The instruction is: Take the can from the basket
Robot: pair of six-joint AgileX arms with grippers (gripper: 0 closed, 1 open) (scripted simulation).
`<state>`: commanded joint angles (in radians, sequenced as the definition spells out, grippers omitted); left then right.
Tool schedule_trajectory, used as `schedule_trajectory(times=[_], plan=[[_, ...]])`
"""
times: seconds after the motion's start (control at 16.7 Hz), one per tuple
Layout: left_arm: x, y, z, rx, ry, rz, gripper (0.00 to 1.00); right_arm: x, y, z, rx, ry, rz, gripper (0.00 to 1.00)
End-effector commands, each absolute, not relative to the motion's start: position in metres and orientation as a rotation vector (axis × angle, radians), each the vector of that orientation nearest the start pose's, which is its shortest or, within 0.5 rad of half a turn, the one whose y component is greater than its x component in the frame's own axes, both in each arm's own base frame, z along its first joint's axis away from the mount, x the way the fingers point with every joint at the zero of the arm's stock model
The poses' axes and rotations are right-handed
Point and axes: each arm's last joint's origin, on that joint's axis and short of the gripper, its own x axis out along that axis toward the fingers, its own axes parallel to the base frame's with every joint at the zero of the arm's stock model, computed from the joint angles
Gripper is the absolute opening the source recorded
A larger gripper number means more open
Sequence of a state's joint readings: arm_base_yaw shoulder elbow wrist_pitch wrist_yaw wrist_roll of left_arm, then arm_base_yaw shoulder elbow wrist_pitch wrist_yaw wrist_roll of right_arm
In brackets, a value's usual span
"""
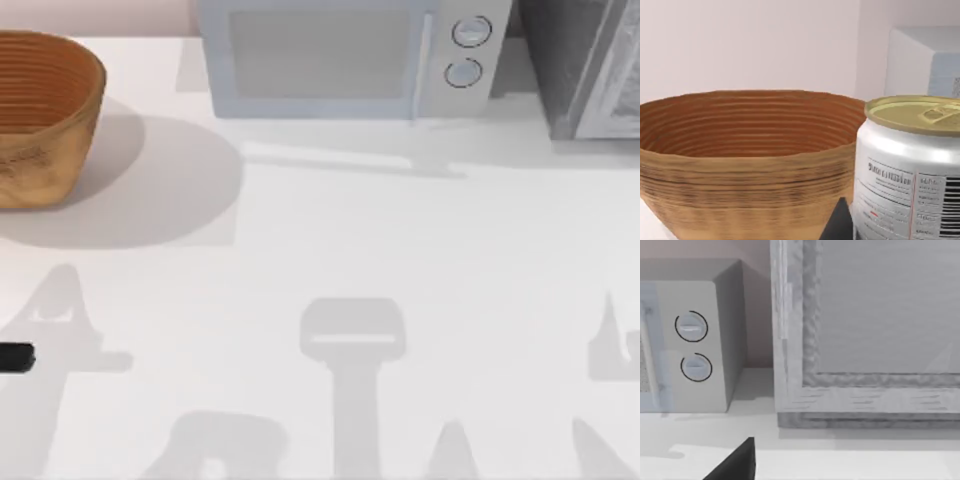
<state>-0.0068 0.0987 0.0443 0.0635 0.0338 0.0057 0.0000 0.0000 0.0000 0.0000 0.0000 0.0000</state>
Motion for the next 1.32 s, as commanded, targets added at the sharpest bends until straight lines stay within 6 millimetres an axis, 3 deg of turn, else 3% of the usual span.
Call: schedule_trajectory(times=[0.3, 0.54, 0.72, 0.96, 1.32], plan=[[0.137, -0.011, 0.209, 0.010, -0.012, -0.196, 0.00, 0.106, -0.001, 0.160, 0.000, 0.000, 0.000, 1.00], [0.186, -0.025, 0.233, 0.018, -0.016, -0.384, 0.00, 0.106, -0.001, 0.160, 0.000, 0.000, 0.000, 1.00], [0.233, -0.039, 0.237, 0.023, -0.023, -0.545, 0.00, 0.106, -0.001, 0.160, 0.000, 0.000, 0.000, 1.00], [0.296, -0.062, 0.213, 0.021, -0.012, -0.774, 0.00, 0.106, -0.001, 0.160, 0.000, 0.000, 0.000, 1.00], [0.362, -0.096, 0.136, 0.009, 0.009, -1.107, 0.00, 0.106, -0.001, 0.160, 0.000, 0.000, 0.000, 1.00]])
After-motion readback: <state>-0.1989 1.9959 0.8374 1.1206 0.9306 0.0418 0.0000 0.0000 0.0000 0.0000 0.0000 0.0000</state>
